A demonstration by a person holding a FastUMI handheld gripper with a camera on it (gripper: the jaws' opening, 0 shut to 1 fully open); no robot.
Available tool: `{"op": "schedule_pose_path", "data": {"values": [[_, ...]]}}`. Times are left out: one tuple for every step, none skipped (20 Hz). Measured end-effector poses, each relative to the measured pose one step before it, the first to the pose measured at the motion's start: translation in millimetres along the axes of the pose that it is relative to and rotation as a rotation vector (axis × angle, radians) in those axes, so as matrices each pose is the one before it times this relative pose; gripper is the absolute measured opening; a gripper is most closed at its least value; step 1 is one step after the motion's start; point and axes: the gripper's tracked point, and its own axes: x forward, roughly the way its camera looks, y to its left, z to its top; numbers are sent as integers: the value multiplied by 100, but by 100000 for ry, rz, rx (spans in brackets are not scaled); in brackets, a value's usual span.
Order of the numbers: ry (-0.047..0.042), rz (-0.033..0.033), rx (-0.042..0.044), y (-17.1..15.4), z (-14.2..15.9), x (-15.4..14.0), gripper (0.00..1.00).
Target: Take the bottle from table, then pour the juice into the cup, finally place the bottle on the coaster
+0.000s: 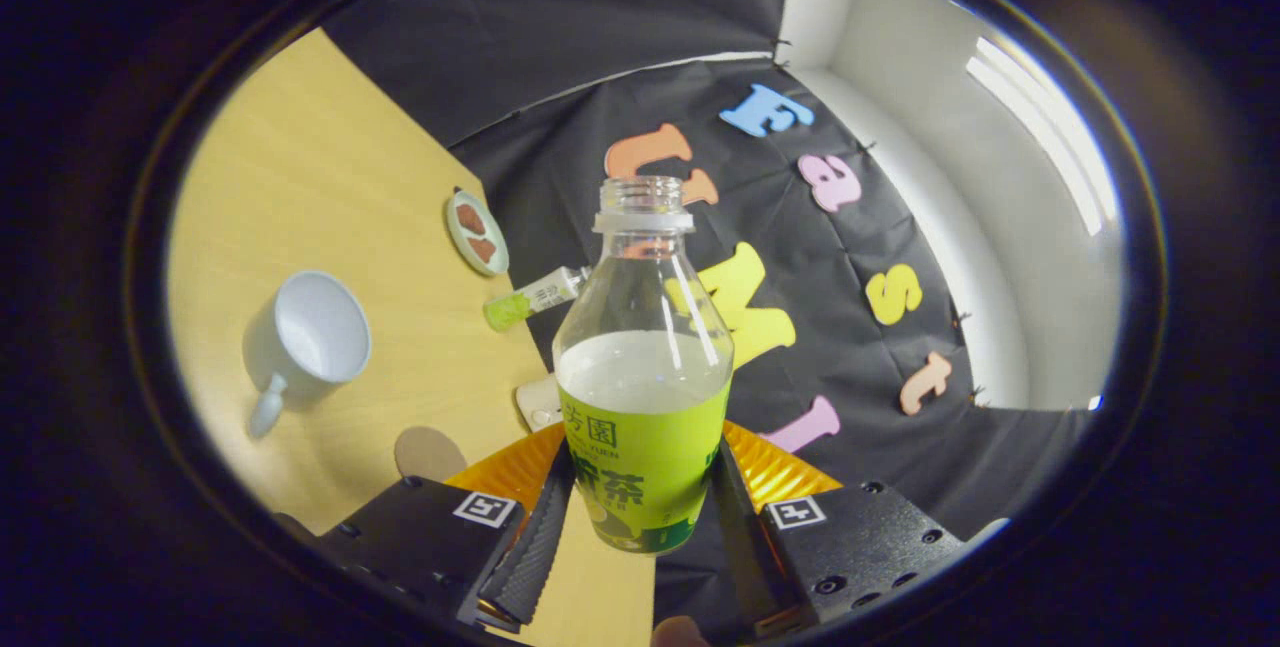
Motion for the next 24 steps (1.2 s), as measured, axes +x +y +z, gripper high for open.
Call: {"op": "schedule_pose_path", "data": {"values": [[433, 700, 8586, -531, -178, 305, 77], [187, 302, 8421, -703, -60, 202, 77], [-446, 748, 8088, -441, 155, 233, 77], [-734, 919, 7874, -435, 223, 48, 77], [-512, 821, 7635, -341, 248, 163, 77], [-1319, 1792, 8279, -41, 575, 186, 77], [-940, 1519, 7706, 140, 485, 569, 76], [-1232, 1996, 6949, 111, 601, 484, 76], [-575, 2012, 6359, 243, 190, 534, 76], [-494, 2338, 4885, 307, 17, 739, 76], [792, 1640, 3705, 269, -507, 939, 76], [1380, 1740, 2616, 220, -747, 912, 76], [1545, 1161, 2026, 287, -1045, 617, 77], [1030, 1837, 2380, 434, -927, 758, 77], [1565, 899, 1931, 346, -1159, 611, 77], [1890, 765, 1247, 70, -1254, 515, 77], [2386, 333, 930, 207, -1379, 480, 77], [2645, -56, 148, 2, -1586, 637, 77], [2195, -53, -379, 38, -1263, 693, 77], [2188, 142, -900, 78, -1299, 807, 77], [1897, 439, -474, 170, -1156, 551, 77], [1728, 244, -167, 87, -958, 483, 77], [1643, 207, 570, -29, -786, 210, 77], [1028, 384, 1027, 63, -596, 251, 77]]}}
